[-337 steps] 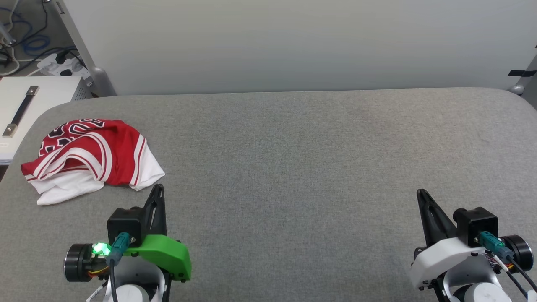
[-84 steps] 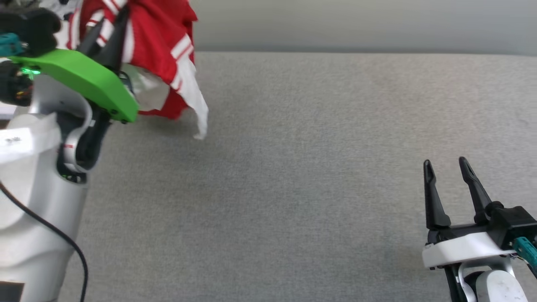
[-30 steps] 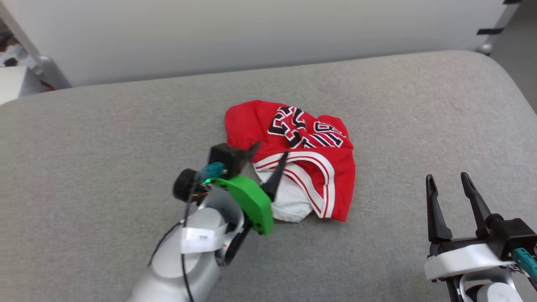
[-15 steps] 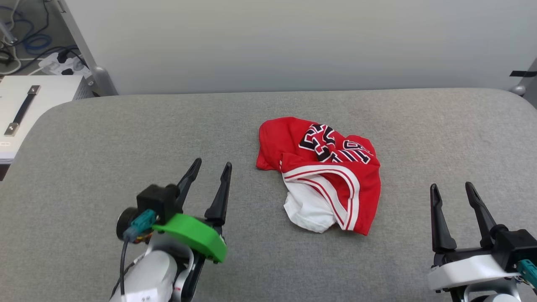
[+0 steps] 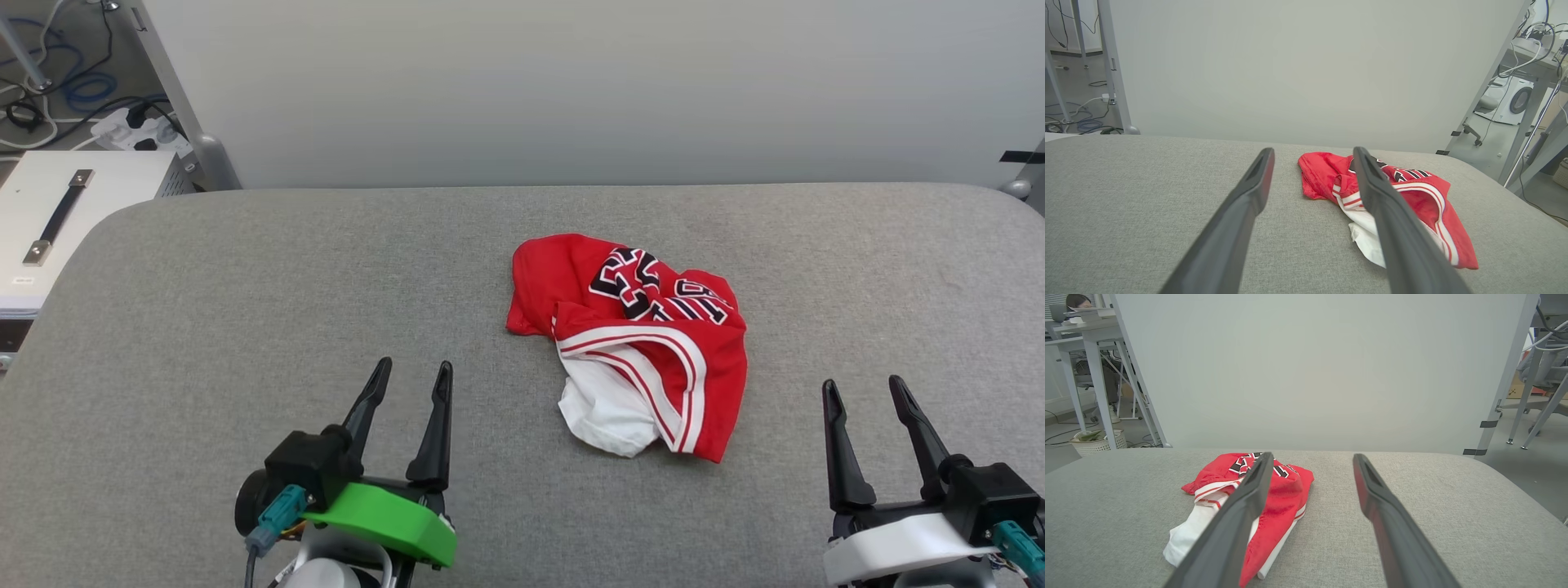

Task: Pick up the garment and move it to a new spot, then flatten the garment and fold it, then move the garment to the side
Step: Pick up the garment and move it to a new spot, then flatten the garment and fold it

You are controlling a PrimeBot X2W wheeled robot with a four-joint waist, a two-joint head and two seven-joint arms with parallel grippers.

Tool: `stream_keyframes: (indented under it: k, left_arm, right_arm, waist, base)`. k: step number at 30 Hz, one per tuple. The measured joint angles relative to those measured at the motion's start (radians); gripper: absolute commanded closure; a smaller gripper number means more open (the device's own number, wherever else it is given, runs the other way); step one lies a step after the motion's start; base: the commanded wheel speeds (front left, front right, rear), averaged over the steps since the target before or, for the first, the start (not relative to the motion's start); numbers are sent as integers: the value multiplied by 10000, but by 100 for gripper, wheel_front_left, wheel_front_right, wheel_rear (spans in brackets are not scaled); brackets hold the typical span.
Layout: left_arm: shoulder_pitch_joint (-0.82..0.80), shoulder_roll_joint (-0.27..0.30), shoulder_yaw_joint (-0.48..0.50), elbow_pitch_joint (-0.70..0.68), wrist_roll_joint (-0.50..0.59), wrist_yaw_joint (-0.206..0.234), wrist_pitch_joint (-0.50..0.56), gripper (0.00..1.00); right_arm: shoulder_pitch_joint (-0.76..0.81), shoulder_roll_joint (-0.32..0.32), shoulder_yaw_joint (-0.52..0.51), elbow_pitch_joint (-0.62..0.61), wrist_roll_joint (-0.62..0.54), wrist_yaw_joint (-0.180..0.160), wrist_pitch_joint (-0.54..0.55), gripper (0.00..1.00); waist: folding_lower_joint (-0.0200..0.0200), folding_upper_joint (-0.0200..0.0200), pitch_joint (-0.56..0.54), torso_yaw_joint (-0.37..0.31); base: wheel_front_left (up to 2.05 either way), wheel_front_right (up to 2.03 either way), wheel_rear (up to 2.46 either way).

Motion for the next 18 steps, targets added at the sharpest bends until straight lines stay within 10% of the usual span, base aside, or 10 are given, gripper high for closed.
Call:
stream_keyframes:
  k: [18]
  left_arm:
    - [-19, -558, 48, 1329, 349, -681, 606, 0]
  right_arm:
    - [-7, 2, 222, 15, -4, 0, -4, 0]
  waist:
    - [0, 0, 346, -242]
  base:
    - [0, 0, 0]
